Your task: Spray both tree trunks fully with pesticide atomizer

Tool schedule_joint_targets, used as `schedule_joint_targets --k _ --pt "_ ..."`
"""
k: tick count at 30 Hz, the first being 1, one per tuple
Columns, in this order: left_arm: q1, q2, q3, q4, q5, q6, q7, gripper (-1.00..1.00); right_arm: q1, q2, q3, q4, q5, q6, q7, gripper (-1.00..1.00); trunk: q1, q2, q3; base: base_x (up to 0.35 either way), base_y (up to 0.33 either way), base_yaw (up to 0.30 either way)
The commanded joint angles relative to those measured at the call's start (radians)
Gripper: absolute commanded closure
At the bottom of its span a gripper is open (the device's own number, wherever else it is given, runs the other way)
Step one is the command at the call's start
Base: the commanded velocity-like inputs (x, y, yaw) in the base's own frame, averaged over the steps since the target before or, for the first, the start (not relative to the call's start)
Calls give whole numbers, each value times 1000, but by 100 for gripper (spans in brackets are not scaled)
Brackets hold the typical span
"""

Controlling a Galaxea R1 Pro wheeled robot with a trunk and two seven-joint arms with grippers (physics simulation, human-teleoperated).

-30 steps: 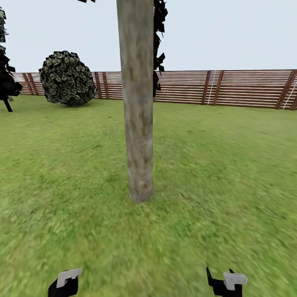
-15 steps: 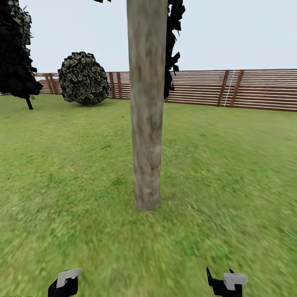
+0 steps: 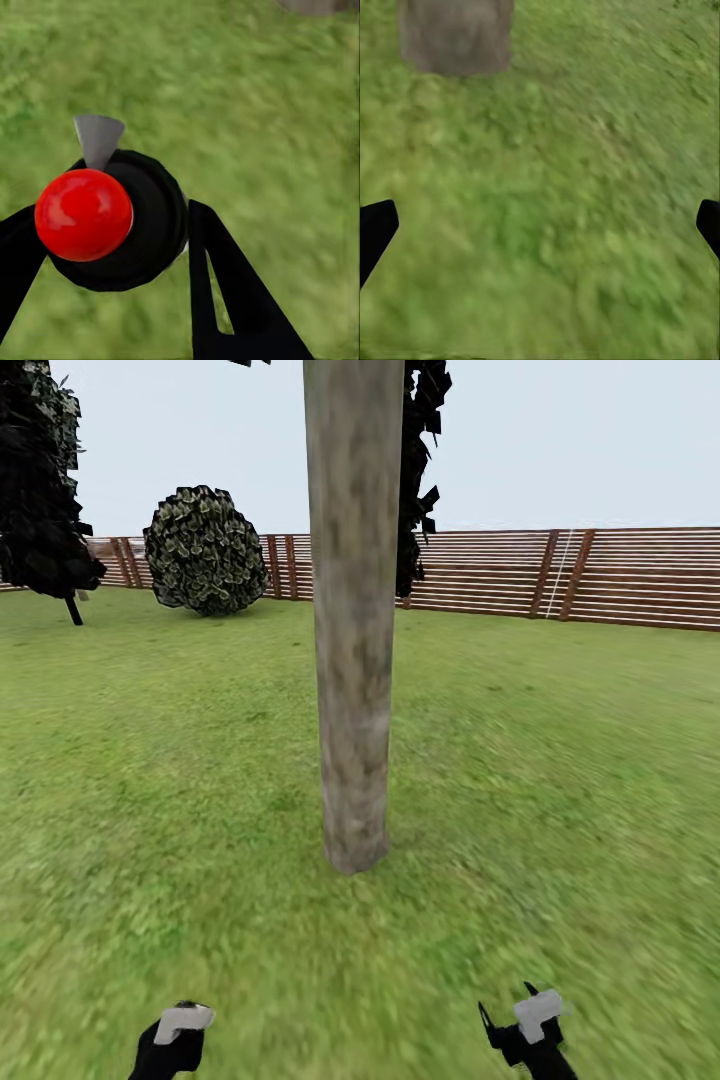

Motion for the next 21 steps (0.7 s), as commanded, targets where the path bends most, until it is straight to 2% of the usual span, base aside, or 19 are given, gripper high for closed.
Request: schedule_joint_targets --k 1,2,3,5,6,7,8,10,11,13,14,17,21 --pt "-4 15 -22 0 -35 -2 -61 100 -1 0 9 -46 114 65 10 -100 0 0 -1 0 0 0" --pt "-4 24 -32 -1 -64 -1 -95 100 -1 1 13 -76 182 116 31 -100 0 0 -1 0 0 0" --pt "-8 40 -44 -21 -147 1 -178 100 -4 4 18 -155 306 222 151 -100 0 0 -1 0 0 0" --pt "-11 46 -48 -66 -219 7 -243 100 -6 4 19 -227 350 268 284 -100 0 0 -1 0 0 0" --pt "-12 47 -49 -78 -239 9 -258 100 -6 4 19 -245 357 274 316 -100 0 0 -1 0 0 0" --pt "-14 48 -49 -114 -300 21 -304 100 -7 4 20 -299 370 289 408 -100 0 0 -1 0 0 0" --pt "-15 48 -49 -125 -320 29 -320 100 -8 3 20 -316 372 293 436 -100 0 0 -1 0 0 0" --pt "-18 49 -48 -166 -397 76 -384 100 -14 2 20 -372 379 310 540 -100 0 0 -1 0 0 0" --pt "-19 49 -48 -176 -414 90 -399 100 -18 2 20 -381 380 316 564 -100 0 0 -1 0 0 0" --pt "-21 50 -49 -216 -467 139 -463 100 -40 -1 20 -403 383 346 660 -100 0 0 -1 0 0 0" --pt "-22 50 -49 -236 -486 154 -495 100 -56 -2 18 -408 382 358 703 -100 0 0 -1 0 0 0" --pt "-23 51 -48 -275 -514 176 -570 100 -105 -4 16 -413 380 374 785 -100 0 0 -1 0 0 0" --pt "-31 50 -48 -289 -524 182 -609 100 -132 -4 14 -414 378 380 815 -100 0 0 -1 0 0 0"
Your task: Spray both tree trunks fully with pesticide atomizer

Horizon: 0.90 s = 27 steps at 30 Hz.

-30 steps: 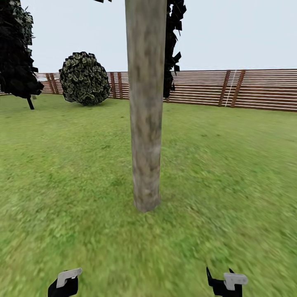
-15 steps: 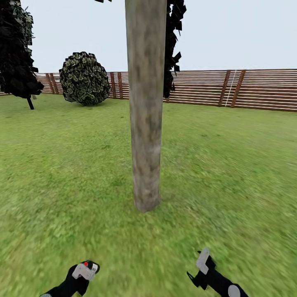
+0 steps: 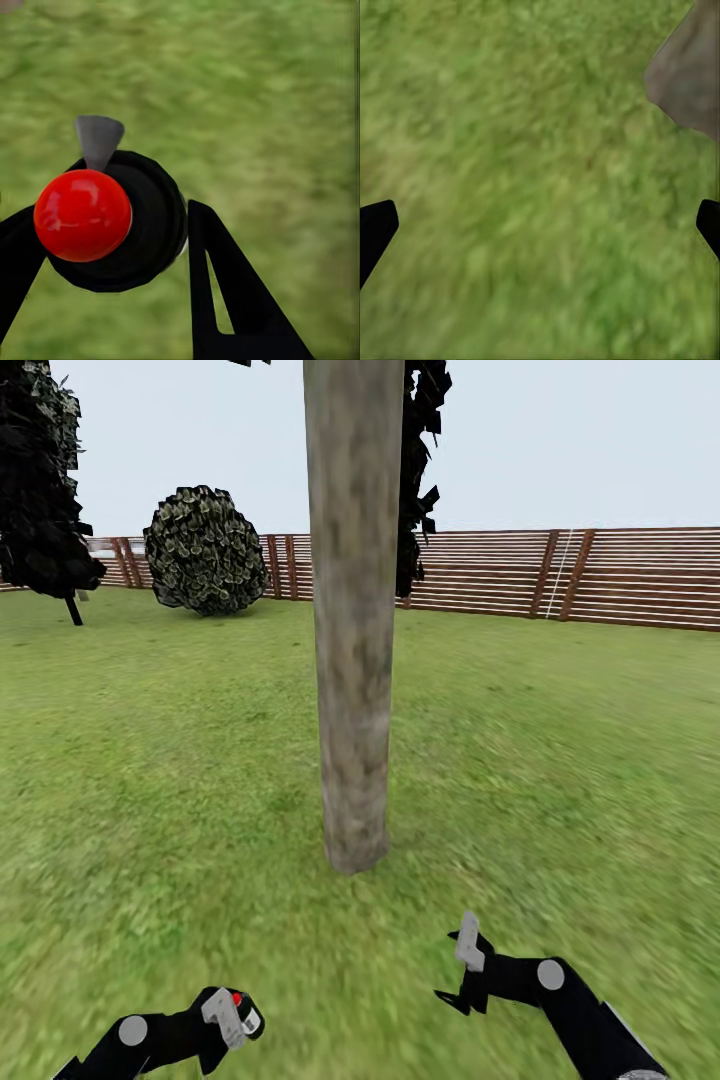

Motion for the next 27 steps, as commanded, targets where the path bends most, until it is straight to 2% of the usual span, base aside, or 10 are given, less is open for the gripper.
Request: schedule_joint_targets --k 1,6,7,8,10,11,16,19,22,27 --pt "-3 0 -2 -2 -10 -6 -2 100 -3 0 0 -2 8 -5 3 -100 0 0 -1 0 0 0" --pt "-7 -2 -4 -4 -13 3 -16 100 -9 8 5 -1 11 2 7 -100 0 0 -1 0 0 0" --pt "-7 -7 -4 -4 -25 20 -25 100 -10 11 8 1 12 9 8 -100 0 0 -1 0 0 0" --pt "-11 -21 -4 -8 -89 65 -41 100 -10 22 47 2 11 21 39 100 0 0 -1 0 0 0" --pt "-17 -25 -4 -14 -107 73 -45 100 -10 27 66 1 11 22 73 100 0 0 -1 0 0 0" --pt "-22 -31 -5 -22 -118 78 -90 100 -10 61 81 -1 11 23 108 100 0 0 -1 0 0 0" --pt "-23 -49 -5 -49 -131 92 -136 100 -11 98 85 -3 11 22 125 100 0 0 -1 0 0 0" --pt "-23 -63 -5 -74 -167 138 -142 100 -11 123 86 -4 12 22 148 100 0 0 -1 0 0 0" --pt "-23 -84 -5 -86 -200 152 -144 100 -11 138 92 -4 13 22 153 100 0 0 -1 0 0 0" --pt "-23 -129 -5 -91 -265 157 -144 100 -11 148 144 -6 13 22 155 100 0 0 -1 0 0 0"
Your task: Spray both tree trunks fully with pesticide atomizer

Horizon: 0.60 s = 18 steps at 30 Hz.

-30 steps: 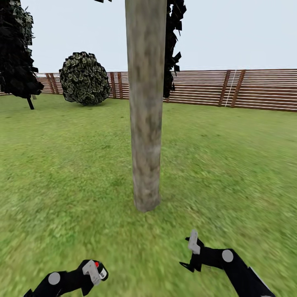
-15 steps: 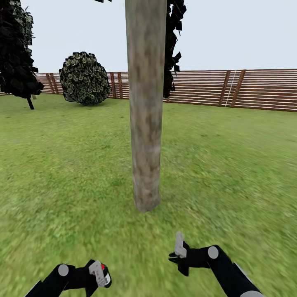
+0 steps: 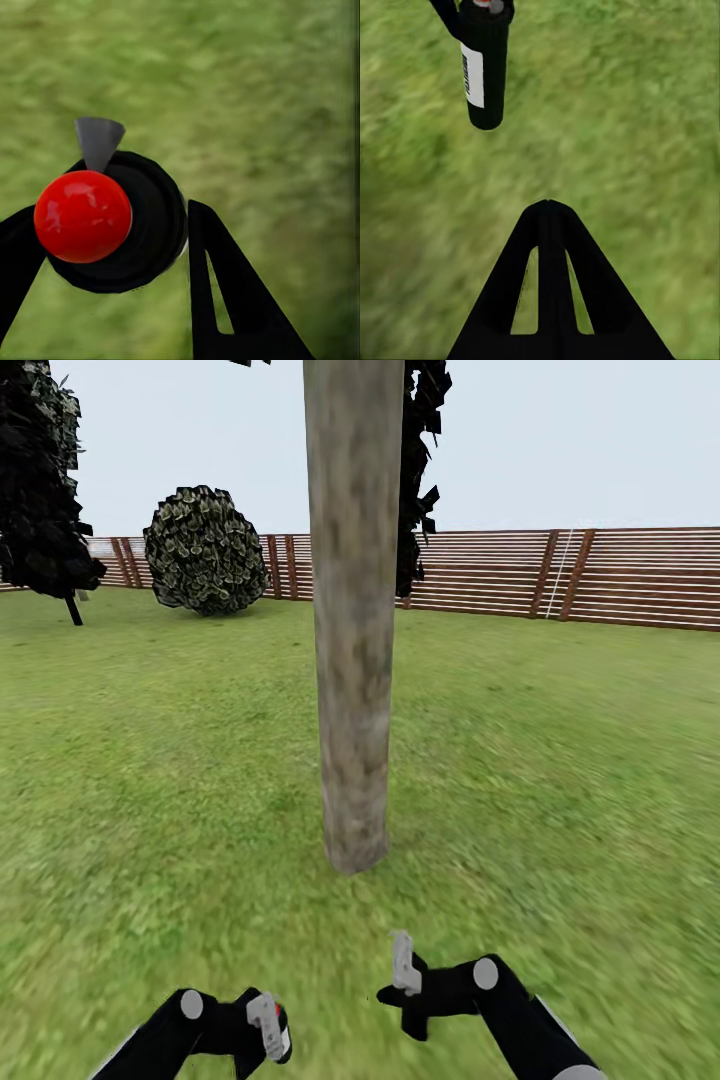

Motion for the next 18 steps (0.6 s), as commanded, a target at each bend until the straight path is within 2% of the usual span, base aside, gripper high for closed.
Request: schedule_joint_targets --k 1,2,7,8,11,12,18 --pt "0 -30 -2 -3 -52 -4 -1 100 0 22 18 -3 11 -9 1 100 0 0 -1 0 0 0" --pt "0 -45 -3 -3 -66 -4 -1 100 -1 30 21 -20 11 -9 1 100 0 0 -1 0 0 0" --pt "0 -73 -5 -3 -72 -4 -1 100 -1 34 22 -37 10 -9 1 100 0 0 -1 0 0 0" --pt "0 -85 -38 -4 -73 -3 -1 100 -1 34 22 -38 10 -9 1 100 0 0 -1 0 0 0" --pt "0 -93 -85 -5 -73 5 1 100 -1 35 22 -39 10 -9 1 100 0 0 -1 0 0 0" --pt "0 -105 -100 -18 -73 19 2 100 -1 35 22 -39 10 -9 1 100 0 0 -1 0 0 0" --pt "0 -118 -107 -63 -68 30 2 100 0 41 22 -45 10 -9 1 100 0 0 -1 0 0 0"
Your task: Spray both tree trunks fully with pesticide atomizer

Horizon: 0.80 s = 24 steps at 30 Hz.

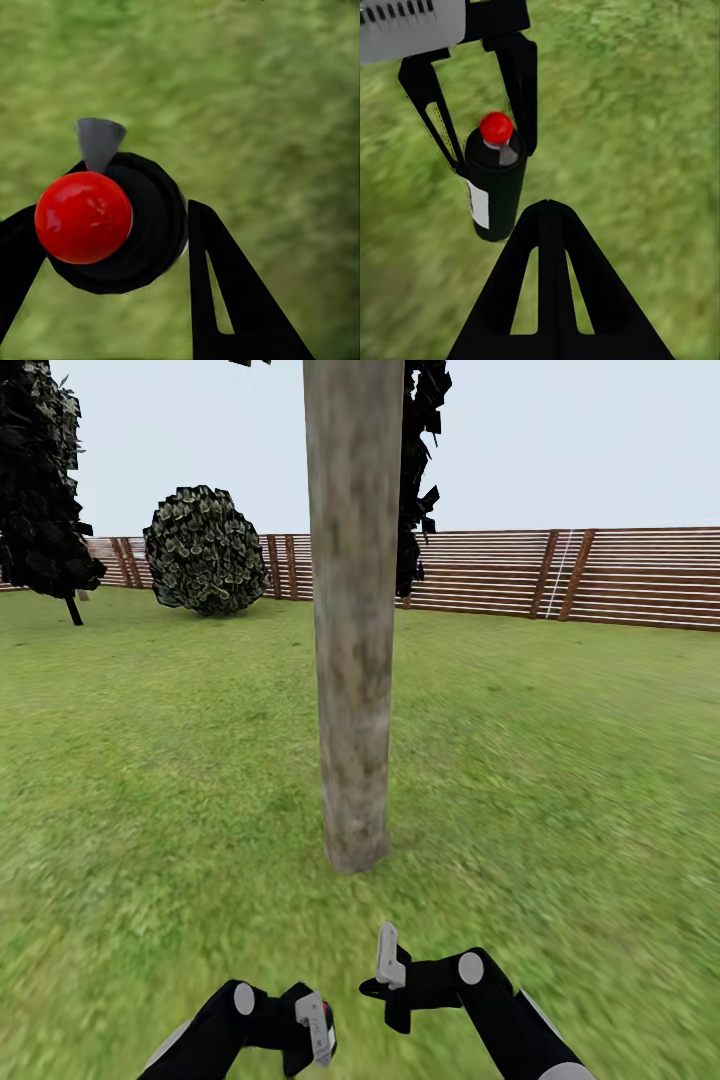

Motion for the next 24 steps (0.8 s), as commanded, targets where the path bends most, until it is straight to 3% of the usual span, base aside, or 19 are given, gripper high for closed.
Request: schedule_joint_targets --k 1,24 --pt "0 -1 0 -6 -6 -1 -3 100 0 1 -1 -1 10 -9 0 100 0 0 -1 0 0 0" --pt "0 -50 1 -20 1 1 -3 100 -1 1 -1 -1 10 -9 0 100 0 0 -1 0 0 0"
